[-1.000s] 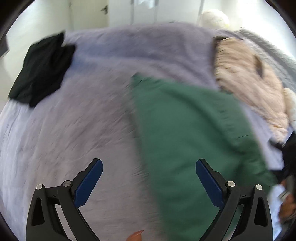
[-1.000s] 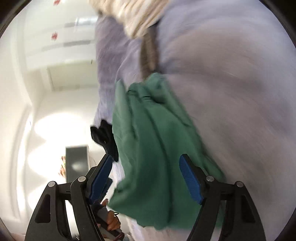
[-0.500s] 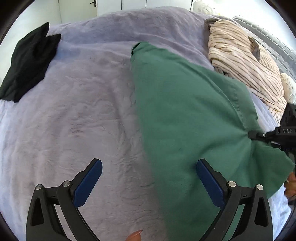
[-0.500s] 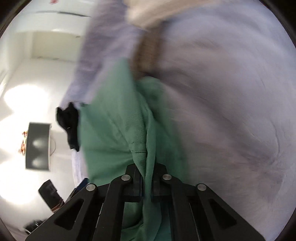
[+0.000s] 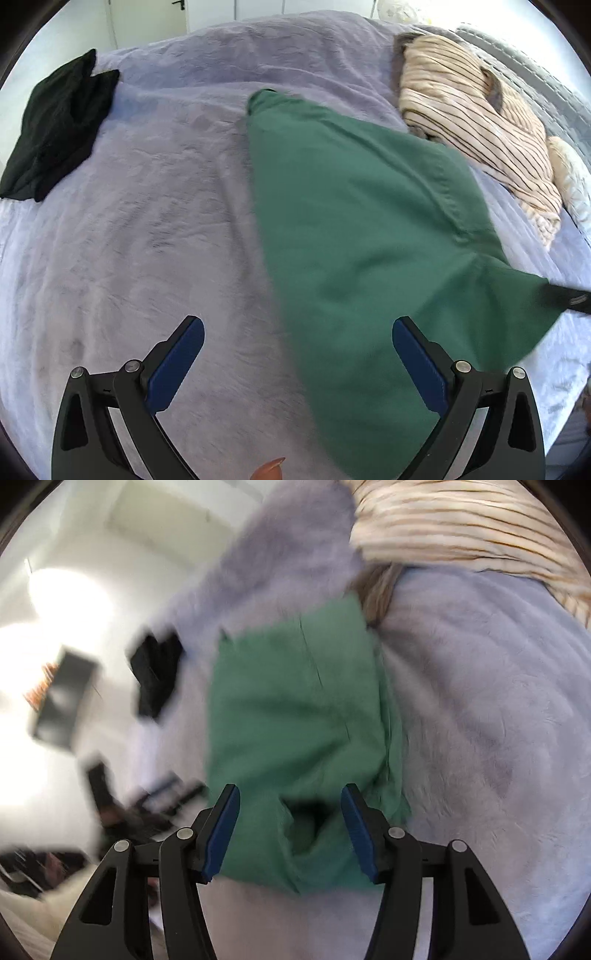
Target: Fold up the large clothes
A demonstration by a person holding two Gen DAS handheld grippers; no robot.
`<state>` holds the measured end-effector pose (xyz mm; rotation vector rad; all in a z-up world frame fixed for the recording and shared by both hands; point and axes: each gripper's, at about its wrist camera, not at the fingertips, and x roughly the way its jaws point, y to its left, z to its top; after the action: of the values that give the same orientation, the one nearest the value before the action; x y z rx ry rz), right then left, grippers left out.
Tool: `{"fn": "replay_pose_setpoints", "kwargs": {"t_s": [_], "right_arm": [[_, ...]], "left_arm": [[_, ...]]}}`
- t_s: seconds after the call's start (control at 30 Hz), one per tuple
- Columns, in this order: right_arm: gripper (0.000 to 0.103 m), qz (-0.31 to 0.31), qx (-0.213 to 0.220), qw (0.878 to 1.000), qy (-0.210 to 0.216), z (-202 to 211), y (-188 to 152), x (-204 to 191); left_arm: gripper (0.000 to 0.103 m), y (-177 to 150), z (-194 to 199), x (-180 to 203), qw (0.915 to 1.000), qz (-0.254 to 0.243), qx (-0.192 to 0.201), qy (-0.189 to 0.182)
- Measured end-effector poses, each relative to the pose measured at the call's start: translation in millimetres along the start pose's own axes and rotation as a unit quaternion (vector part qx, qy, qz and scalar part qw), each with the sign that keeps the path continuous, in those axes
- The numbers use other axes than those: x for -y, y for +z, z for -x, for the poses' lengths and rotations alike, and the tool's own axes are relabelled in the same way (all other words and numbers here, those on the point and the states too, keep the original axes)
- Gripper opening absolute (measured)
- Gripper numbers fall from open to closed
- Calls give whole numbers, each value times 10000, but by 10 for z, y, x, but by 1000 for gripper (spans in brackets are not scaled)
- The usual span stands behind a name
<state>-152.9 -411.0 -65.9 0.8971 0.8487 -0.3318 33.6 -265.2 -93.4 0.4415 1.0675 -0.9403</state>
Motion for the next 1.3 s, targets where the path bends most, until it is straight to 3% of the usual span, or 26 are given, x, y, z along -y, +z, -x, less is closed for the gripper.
{"fn": "replay_pose_setpoints", "kwargs": {"t_s": [0.03,0.07,0.17,0.23,0.33,0.4,0.47,0.53,0.6,0.63,0.73,0.9,0.93,0.97,1.0,1.07,1.3], "right_arm": [[10,71,-82,9997,-203,-75,-33,-20],[5,-34,-108,9997,-221,-119,-55,14],[5,-808,175,9965,-147,-62,-213,342],[5,-1401,225,9897,-165,-89,-367,634],[5,-2486,109,9684,149,-221,-675,1164],[5,-2999,303,9525,439,-177,-834,1311],[10,-3264,543,9408,732,-39,-969,1313],[15,-3203,627,9384,1133,88,-1069,1190],[48,-2863,437,9458,1472,100,-1122,921],[77,-2699,328,9494,1571,82,-1136,784],[80,-2388,-81,9523,1899,-219,-1138,369],[67,-2349,-370,9462,2194,-928,-988,-39],[52,-2348,-399,9454,2224,-1028,-967,-97],[15,-2363,-446,9457,2185,-1128,-935,-142],[9,-2411,-562,9459,2099,-1235,-902,-194],[9,-2408,-512,9424,2264,-1270,-906,-273],[11,-2431,-896,9451,1991,-1549,-1018,-305]], "left_arm": [[102,-48,-11,51,10000,-70,-47,-13],[102,-92,-29,74,9999,-135,-80,-7],[102,-291,-141,63,9990,-348,-240,114],[102,-380,-174,-31,9993,-192,-317,-77],[102,-400,-146,-106,9991,2,-383,-180],[102,-401,-77,-126,9991,32,-388,-136],[102,-413,2,-173,9989,91,-412,-196],[102,-439,63,-241,9986,210,-437,-222],[102,-470,87,-324,9980,401,-477,-89],[102,-509,106,-365,9974,526,-492,-49],[102,-558,118,-459,9956,766,-529,24],[102,-634,173,-550,9947,868,-538,122],[102,-645,196,-578,9947,871,-522,153],[102,-652,226,-605,9946,890,-501,166],[102,-660,266,-641,9945,929,-463,172],[102,-661,301,-701,9941,992,-405,196],[102,-662,207,-596,9941,937,-521,181]]}}
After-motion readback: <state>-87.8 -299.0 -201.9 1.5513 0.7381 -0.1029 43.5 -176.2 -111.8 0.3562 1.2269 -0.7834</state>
